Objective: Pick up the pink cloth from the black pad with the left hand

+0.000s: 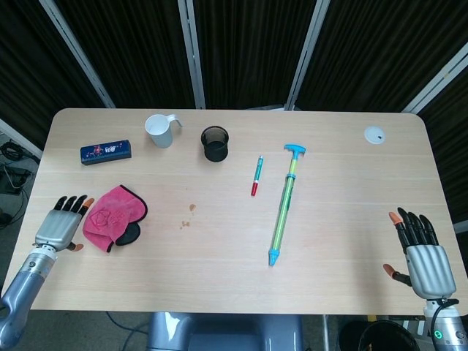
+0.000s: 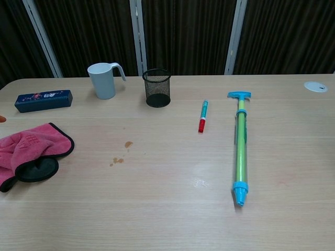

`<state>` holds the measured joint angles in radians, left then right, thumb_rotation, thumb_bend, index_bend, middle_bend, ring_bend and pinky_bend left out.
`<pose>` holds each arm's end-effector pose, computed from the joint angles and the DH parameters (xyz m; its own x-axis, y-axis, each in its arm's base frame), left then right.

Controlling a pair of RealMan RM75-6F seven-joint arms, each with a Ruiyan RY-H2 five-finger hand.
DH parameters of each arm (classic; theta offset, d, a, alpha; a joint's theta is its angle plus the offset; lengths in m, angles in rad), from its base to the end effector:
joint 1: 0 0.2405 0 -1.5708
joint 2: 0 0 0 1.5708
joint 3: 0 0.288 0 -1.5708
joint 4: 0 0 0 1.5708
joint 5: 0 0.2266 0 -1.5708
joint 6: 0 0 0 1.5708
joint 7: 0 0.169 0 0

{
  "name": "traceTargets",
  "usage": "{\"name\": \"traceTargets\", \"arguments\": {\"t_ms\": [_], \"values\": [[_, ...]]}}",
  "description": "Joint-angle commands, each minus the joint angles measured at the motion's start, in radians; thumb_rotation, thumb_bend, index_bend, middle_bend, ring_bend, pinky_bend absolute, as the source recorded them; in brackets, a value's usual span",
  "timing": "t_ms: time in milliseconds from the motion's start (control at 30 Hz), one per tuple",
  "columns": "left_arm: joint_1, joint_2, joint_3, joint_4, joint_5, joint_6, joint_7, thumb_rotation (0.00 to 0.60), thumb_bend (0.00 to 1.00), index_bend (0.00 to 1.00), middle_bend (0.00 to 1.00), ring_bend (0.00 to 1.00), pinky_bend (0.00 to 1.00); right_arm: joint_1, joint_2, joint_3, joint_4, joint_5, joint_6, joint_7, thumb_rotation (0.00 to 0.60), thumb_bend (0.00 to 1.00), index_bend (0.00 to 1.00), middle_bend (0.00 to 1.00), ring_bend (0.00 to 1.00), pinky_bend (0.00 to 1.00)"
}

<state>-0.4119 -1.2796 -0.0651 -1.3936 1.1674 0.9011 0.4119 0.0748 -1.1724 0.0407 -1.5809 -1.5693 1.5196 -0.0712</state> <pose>-0.3733 0.3183 0.0591 0.6810 0.3949 0.6166 0.7063 -0.1321 -0.6955 -0.3377 -0.2040 0.1411 0.4430 0.0226 0.8963 -0.8938 -0.0666 0.4434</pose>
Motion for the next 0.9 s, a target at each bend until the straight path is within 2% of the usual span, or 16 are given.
{"name": "traceTargets", "arguments": {"t_ms": [33, 400, 500, 567, 600, 633, 733, 833, 900], "values": [[-0.018, -0.032, 0.004, 0.047, -0.001, -0.016, -0.012, 0.600, 0.00, 0.00, 0.00, 0.00, 0.00, -0.002, 0.000, 0.000, -0.002, -0.001, 0.003, -0.003, 0.600, 0.00, 0.00, 0.00, 0.00, 0.00], [-0.081, -0.126, 0.021, 0.159, 0.001, -0.077, 0.003, 0.600, 0.00, 0.00, 0.00, 0.00, 0.00, -0.001, -0.004, 0.010, -0.005, 0.017, -0.001, 0.002, 0.600, 0.00, 0.00, 0.00, 0.00, 0.00], [-0.090, -0.154, 0.023, 0.189, 0.007, -0.065, 0.016, 0.600, 0.00, 0.00, 0.00, 0.00, 0.00, -0.001, -0.004, 0.010, -0.004, 0.015, 0.000, 0.003, 0.600, 0.00, 0.00, 0.00, 0.00, 0.00], [-0.089, -0.179, 0.016, 0.206, 0.019, -0.033, 0.010, 0.600, 0.03, 0.09, 0.01, 0.01, 0.05, -0.001, -0.005, 0.010, -0.004, 0.012, 0.002, 0.005, 0.600, 0.00, 0.00, 0.00, 0.00, 0.00], [-0.090, -0.197, 0.012, 0.217, 0.037, -0.013, -0.009, 0.600, 0.06, 0.22, 0.07, 0.07, 0.13, -0.002, -0.005, 0.010, -0.004, 0.010, 0.004, 0.005, 0.600, 0.00, 0.00, 0.00, 0.00, 0.00], [-0.090, -0.201, 0.011, 0.220, 0.041, -0.008, -0.015, 0.600, 0.12, 0.38, 0.17, 0.15, 0.23, -0.002, -0.006, 0.010, -0.003, 0.010, 0.004, 0.005, 0.600, 0.00, 0.00, 0.00, 0.00, 0.00], [-0.094, -0.240, 0.012, 0.257, 0.100, 0.045, -0.052, 0.600, 0.28, 0.68, 0.47, 0.41, 0.43, -0.001, -0.007, 0.011, -0.003, 0.009, 0.006, 0.006, 0.600, 0.00, 0.00, 0.00, 0.00, 0.00], [-0.101, -0.275, 0.016, 0.293, 0.132, 0.061, -0.078, 0.600, 0.34, 0.80, 0.60, 0.52, 0.51, -0.001, -0.008, 0.011, -0.004, 0.008, 0.006, 0.005, 0.600, 0.00, 0.00, 0.00, 0.00, 0.00], [-0.107, -0.290, 0.015, 0.304, 0.141, 0.066, -0.082, 0.600, 0.37, 0.84, 0.63, 0.55, 0.54, -0.001, -0.008, 0.011, -0.005, 0.007, 0.007, 0.003, 0.600, 0.00, 0.00, 0.00, 0.00, 0.00]]}}
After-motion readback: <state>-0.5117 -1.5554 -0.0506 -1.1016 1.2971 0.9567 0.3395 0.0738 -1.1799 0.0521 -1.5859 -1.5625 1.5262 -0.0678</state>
